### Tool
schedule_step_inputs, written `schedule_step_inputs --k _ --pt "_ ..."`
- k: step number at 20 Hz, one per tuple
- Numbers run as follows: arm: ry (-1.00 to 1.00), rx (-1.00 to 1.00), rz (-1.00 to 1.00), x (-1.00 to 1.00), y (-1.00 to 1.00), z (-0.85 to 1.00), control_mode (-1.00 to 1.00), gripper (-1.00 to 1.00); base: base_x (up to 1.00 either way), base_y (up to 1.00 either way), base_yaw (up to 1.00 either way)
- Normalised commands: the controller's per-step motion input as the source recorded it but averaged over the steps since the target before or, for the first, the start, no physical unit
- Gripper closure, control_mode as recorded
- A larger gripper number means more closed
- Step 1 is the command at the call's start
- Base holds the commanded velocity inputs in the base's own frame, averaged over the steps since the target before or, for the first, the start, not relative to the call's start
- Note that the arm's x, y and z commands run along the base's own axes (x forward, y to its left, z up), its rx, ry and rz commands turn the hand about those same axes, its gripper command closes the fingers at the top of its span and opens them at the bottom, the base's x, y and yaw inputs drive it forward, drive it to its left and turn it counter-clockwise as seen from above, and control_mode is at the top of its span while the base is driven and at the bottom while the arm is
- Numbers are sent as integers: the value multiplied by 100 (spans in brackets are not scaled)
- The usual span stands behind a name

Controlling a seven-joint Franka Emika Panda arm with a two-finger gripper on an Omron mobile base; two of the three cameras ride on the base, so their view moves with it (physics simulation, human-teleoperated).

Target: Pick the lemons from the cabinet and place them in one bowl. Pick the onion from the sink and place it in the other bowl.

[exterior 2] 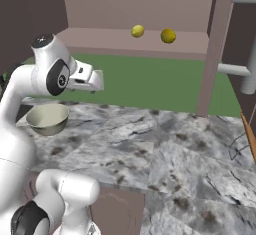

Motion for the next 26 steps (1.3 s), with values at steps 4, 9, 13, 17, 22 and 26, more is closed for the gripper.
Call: schedule_step_inputs --k 4,9,13,17,22,26 --pt "-14 4 -8 -1 -28 45 -100 -100 0 0 0" --pt "-16 1 -4 0 -39 58 -100 -100 0 0 0" --pt "-21 0 -3 0 -24 54 -100 -100 0 0 0" --pt "-20 0 0 -1 -2 70 -100 -100 0 0 0" --pt "-21 0 0 6 -2 68 -100 -100 0 0 0" --pt "-11 -2 0 47 -11 38 -100 -100 0 0 0"
